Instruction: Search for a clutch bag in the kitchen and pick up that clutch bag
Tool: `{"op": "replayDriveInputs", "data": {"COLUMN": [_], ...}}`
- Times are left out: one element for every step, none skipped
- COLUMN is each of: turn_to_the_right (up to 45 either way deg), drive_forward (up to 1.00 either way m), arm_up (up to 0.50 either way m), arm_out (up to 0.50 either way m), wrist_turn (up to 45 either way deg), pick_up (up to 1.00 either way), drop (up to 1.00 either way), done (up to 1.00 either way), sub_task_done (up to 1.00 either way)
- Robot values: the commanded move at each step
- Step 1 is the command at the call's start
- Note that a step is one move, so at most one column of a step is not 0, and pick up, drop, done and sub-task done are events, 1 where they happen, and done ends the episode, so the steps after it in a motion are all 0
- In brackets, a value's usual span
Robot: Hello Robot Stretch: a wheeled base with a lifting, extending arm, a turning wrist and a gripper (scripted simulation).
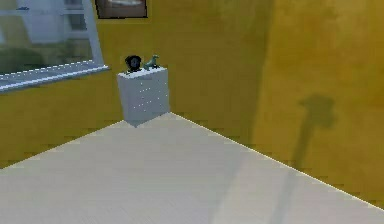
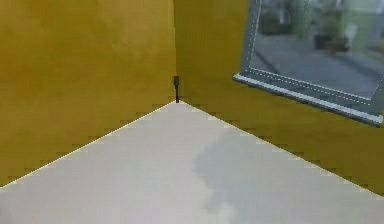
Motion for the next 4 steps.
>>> {"op": "replayDriveInputs", "data": {"turn_to_the_right": [0.0,-45.0,0.0,-45.0], "drive_forward": [0.40,0.00,0.40,0.00], "arm_up": [0.00,0.00,0.00,0.00], "arm_out": [0.00,0.00,0.00,0.00], "wrist_turn": [0.0,0.0,0.0,0.0], "pick_up": [0.00,0.00,0.00,0.00], "drop": [0.00,0.00,0.00,0.00], "done": [0.00,0.00,0.00,0.00], "sub_task_done": [0.00,0.00,0.00,0.00]}}
